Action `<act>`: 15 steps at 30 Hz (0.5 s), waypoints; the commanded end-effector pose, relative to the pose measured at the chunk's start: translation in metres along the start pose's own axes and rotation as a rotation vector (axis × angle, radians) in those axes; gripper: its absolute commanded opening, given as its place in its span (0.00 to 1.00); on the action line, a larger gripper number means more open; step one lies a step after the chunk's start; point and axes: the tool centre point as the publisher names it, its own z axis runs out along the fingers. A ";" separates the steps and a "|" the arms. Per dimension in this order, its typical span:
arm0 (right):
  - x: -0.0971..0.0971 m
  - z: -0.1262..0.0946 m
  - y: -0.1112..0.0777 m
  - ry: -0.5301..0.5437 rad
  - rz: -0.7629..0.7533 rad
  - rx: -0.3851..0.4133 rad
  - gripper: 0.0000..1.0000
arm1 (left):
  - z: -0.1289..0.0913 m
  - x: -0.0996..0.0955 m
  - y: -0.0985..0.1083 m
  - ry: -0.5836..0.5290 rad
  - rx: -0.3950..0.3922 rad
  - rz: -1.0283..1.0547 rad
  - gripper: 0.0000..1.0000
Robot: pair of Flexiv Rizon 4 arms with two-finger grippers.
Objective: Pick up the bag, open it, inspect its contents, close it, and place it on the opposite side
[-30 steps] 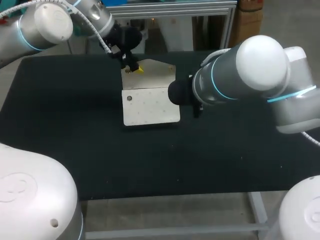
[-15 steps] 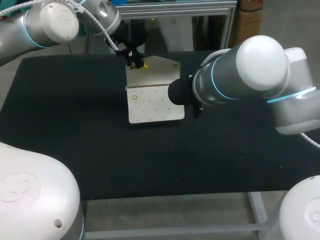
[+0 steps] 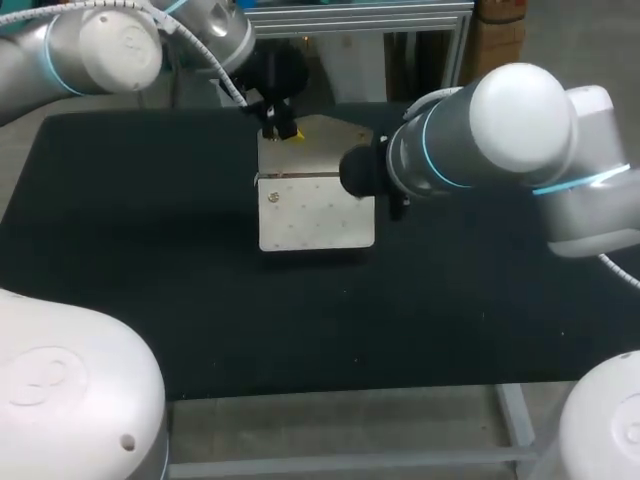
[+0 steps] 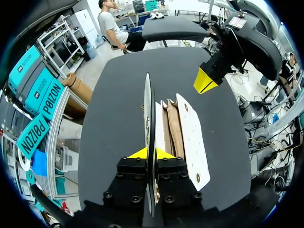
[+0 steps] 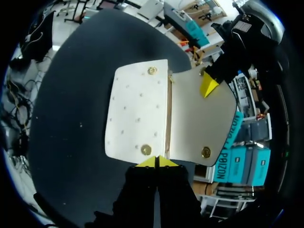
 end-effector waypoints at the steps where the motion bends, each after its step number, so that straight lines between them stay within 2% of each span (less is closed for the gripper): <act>1: -0.011 0.014 0.005 -0.013 -0.007 -0.014 0.00 | 0.000 0.006 0.002 -0.014 0.017 0.002 0.00; 7: -0.021 0.028 0.013 0.006 -0.030 -0.035 0.00 | 0.003 0.006 0.004 -0.008 0.031 0.000 0.00; 15: -0.025 0.051 0.017 0.041 -0.033 -0.042 0.00 | 0.003 0.003 0.005 0.000 0.060 -0.009 0.00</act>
